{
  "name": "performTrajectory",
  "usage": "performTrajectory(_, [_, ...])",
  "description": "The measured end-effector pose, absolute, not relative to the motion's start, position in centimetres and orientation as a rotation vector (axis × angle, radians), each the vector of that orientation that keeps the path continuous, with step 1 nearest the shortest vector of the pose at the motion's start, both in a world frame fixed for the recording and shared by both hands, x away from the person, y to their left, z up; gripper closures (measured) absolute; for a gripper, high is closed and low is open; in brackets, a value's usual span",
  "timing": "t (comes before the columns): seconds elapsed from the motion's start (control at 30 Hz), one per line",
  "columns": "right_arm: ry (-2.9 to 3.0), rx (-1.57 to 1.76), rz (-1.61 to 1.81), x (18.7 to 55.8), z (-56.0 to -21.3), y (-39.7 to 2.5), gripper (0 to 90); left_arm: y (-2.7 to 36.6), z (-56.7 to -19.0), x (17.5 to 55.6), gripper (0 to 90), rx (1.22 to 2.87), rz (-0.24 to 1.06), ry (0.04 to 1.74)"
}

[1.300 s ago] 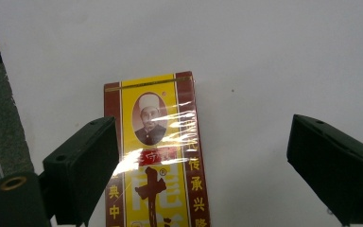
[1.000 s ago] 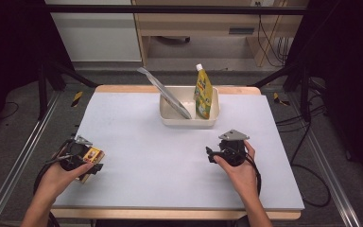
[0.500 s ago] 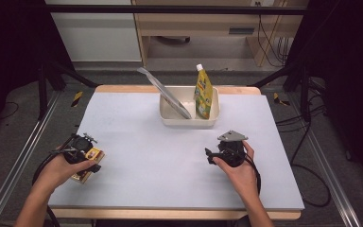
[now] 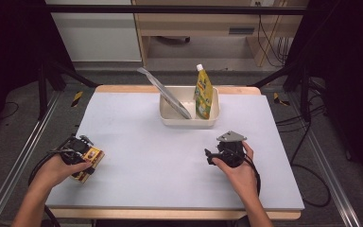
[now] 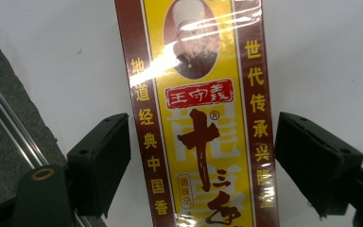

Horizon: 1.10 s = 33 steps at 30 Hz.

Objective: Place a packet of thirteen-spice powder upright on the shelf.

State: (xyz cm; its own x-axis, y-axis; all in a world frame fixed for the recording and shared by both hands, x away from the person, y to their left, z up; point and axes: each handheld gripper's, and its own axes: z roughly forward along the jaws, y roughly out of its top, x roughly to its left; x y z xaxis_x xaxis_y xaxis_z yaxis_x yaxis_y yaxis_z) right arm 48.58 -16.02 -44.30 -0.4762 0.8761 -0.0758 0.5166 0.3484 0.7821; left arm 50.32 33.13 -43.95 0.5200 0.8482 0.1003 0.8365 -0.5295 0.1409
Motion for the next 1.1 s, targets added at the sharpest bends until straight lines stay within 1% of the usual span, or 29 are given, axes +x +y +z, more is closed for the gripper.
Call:
performTrajectory(0.1, [2.125,1.212,0.971,48.6,-44.3,-16.1,17.5,33.0,-43.9,50.4,26.6,2.672,0.234,1.478])
performTrajectory(0.37, [2.125,1.207,0.972,48.6,-44.3,-16.1,17.5,32.9,-44.3,50.6,26.0,2.697,0.225,1.475])
performTrajectory(0.5, [2.123,1.205,0.976,48.5,-44.2,-16.0,17.5,32.8,-44.0,50.5,28.9,2.683,0.235,1.447])
performTrajectory(0.57, [2.122,1.204,0.98,48.5,-44.2,-16.0,17.5,32.5,-43.8,50.4,30.7,2.688,0.252,1.409])
performTrajectory(0.67, [2.121,1.209,0.982,48.5,-44.1,-16.0,17.6,31.7,-43.4,50.2,31.0,2.701,0.266,1.338])
performTrajectory(0.77, [2.122,1.205,0.979,48.5,-44.2,-15.9,17.6,30.7,-43.2,50.2,31.3,2.723,0.315,1.279])
performTrajectory(0.97, [2.122,1.199,0.981,48.5,-44.2,-15.7,17.7,27.7,-42.4,50.3,31.6,2.745,0.404,1.129])
performTrajectory(1.1, [2.12,1.199,0.983,48.5,-44.2,-15.6,17.7,25.5,-41.6,50.4,31.7,2.735,0.426,1.014])
